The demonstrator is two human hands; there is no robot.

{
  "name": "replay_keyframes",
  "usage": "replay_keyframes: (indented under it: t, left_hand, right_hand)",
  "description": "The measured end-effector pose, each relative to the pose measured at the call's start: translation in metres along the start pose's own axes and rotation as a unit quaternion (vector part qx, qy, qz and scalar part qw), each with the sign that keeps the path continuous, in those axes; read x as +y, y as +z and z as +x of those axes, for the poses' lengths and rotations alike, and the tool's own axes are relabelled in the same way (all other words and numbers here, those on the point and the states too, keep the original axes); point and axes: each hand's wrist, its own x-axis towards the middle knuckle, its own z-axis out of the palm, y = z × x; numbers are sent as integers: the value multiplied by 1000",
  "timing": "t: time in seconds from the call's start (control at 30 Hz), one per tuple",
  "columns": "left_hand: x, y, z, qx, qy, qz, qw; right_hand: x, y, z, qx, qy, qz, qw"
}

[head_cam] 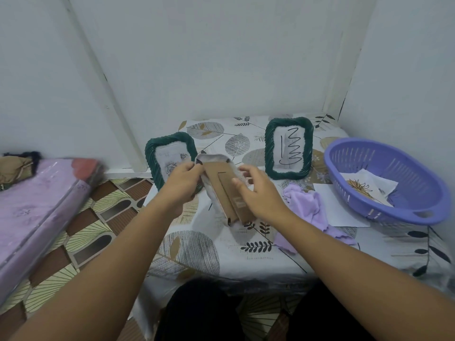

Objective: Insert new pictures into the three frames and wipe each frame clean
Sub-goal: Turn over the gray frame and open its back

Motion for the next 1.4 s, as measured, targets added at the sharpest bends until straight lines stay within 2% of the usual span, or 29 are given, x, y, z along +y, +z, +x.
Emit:
replay_keyframes:
  t: [0.13, 0.27, 0.4, 0.57, 0.73, 0.9, 1.03, 1.13, 1.4]
  left_hand:
    - [-19, -3, 6, -88, -52, -71, 992]
    - [-42, 2, 16, -123, -66, -41, 989]
    - [-62, 12, 29, -78, -41, 19, 996]
    - [-80, 29, 39, 46, 31, 177, 983]
    - [-91, 38, 41, 51, 48, 298, 952]
    - [-102, 41, 41, 69, 85, 308, 945]
    - [-111, 42, 38, 101, 115, 291, 944]
    - [-115, 46, 35, 141, 110, 272, 946]
    - [-121, 49, 38, 168, 103, 268, 943]
  right_hand:
    - [18, -6, 9, -74, 140, 58, 986]
    - [37, -9, 11, -84, 159, 24, 983]
    - [44, -10, 12, -94, 154, -15, 984]
    - [47, -4, 14, -89, 156, -167, 969]
    - [60, 1, 10, -114, 164, -263, 944]
    - [64, 0, 10, -107, 154, -246, 951]
    - [63, -4, 16, -48, 155, -149, 976]
    - [64, -5, 25, -20, 185, -93, 978]
    - [74, 8, 32, 10, 206, -130, 970]
